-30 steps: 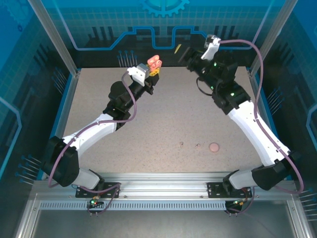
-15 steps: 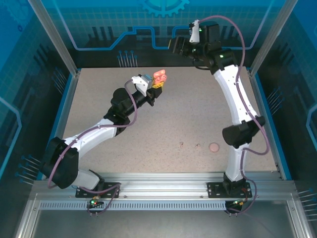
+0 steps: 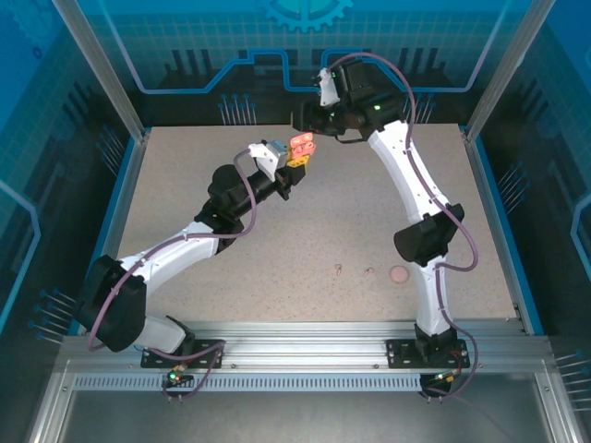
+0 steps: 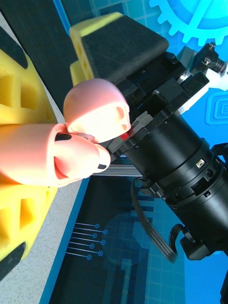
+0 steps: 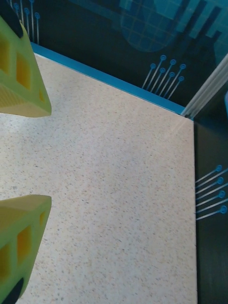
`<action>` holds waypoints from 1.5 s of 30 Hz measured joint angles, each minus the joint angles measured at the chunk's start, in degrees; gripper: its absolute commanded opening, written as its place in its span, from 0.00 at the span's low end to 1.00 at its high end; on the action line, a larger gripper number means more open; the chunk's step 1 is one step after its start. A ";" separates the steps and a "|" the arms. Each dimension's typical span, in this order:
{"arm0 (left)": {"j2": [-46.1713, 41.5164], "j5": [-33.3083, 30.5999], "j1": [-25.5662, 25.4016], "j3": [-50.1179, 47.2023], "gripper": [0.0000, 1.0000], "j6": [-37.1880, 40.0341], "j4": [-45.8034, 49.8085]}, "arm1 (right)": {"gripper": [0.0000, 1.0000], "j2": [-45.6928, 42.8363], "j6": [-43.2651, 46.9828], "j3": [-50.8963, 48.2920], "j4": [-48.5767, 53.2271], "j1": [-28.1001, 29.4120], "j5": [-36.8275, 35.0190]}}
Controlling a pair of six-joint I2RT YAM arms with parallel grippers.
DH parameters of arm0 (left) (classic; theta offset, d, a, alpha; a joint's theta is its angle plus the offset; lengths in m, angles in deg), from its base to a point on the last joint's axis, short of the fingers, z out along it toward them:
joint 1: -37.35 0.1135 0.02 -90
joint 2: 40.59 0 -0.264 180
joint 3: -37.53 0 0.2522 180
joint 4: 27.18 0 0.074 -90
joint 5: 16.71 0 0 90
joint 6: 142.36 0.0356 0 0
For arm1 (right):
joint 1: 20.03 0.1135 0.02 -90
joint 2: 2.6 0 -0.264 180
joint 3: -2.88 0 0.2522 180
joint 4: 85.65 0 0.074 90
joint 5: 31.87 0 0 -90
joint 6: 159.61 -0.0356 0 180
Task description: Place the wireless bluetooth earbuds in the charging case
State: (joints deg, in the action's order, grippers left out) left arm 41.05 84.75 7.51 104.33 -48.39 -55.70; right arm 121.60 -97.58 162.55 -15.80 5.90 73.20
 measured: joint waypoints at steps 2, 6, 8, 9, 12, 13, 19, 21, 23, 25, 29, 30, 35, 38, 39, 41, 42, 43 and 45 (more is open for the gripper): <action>0.00 0.26 0.00 0.00 0.00 0.00 0.31 | 0.46 -1.73 0.50 -2.67 -0.35 0.59 -0.04; 0.04 0.44 -0.33 0.02 0.00 0.00 0.22 | 0.45 -6.97 1.79 -9.22 -1.07 0.68 -1.29; 0.07 0.55 -0.33 0.02 0.00 0.00 0.61 | 0.46 -10.12 2.19 -12.81 -1.95 0.90 -1.73; 0.15 0.81 -0.42 0.02 0.00 0.00 0.83 | 0.47 -11.80 2.21 -14.56 -2.64 1.01 -2.29; 0.44 0.81 -0.44 0.04 0.00 -0.07 0.83 | 0.55 -16.52 2.16 -19.15 -4.07 1.20 -4.70; 0.57 0.79 -0.37 0.04 0.00 -0.26 0.83 | 0.58 -17.66 1.62 -20.24 -4.55 1.20 -5.90; 2.14 0.33 -0.37 0.04 0.00 -3.61 0.87 | 0.63 -23.08 -4.44 -29.88 -8.13 -1.92 -15.67; 2.89 -0.24 -0.37 -0.15 0.00 -5.68 0.85 | 0.64 -25.05 -6.47 -35.71 -9.66 -4.31 -18.43; 3.76 -0.92 -0.37 -1.07 0.00 -8.17 0.92 | 0.64 -27.08 -7.91 -41.90 -11.04 -6.19 -20.57; 5.29 -1.53 -0.37 -2.16 0.00 -10.71 1.20 | 0.64 -29.27 -9.01 -48.00 -12.13 -7.04 -22.05; 10.84 -2.01 -0.37 -3.45 0.00 -17.84 4.00 | 0.64 -34.97 -11.15 -60.52 -14.45 -6.97 -22.86; 12.37 -2.03 -0.37 -3.43 0.00 -19.69 4.96 | 0.64 -36.61 -11.74 -63.52 -15.04 -6.97 -22.88; 19.30 -1.14 -0.37 -1.68 0.00 -29.22 12.00 | 0.65 -42.34 -13.68 -73.57 -17.86 -6.86 -23.19; 23.85 0.31 -0.37 1.01 0.00 -34.34 15.08 | 0.65 -44.17 -14.29 -77.24 -18.71 -6.82 -23.28; 25.24 0.94 -0.26 1.84 0.00 -35.82 15.98 | 0.65 -44.46 -14.34 -78.05 -18.82 -6.82 -23.37; 27.78 2.56 0.02 4.15 0.00 -38.47 17.94 | 0.65 -44.98 -14.51 -79.49 -19.43 -6.82 -23.52; 29.20 3.50 0.26 5.57 0.00 -39.65 18.91 | 0.65 -45.22 -14.53 -80.15 -19.76 -6.82 -23.63; 30.62 4.46 0.63 7.06 0.00 -40.81 19.91 | 0.65 -45.40 -14.53 -80.72 -20.00 -6.82 -23.65; 33.46 6.16 1.66 9.90 0.00 -43.01 21.57 | 0.66 -45.77 -14.60 -81.74 -20.28 -6.82 -23.67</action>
State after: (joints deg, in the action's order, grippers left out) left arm 74.52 90.92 9.17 114.23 -91.40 -34.13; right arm 75.83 -112.18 80.80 -36.08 -0.92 49.53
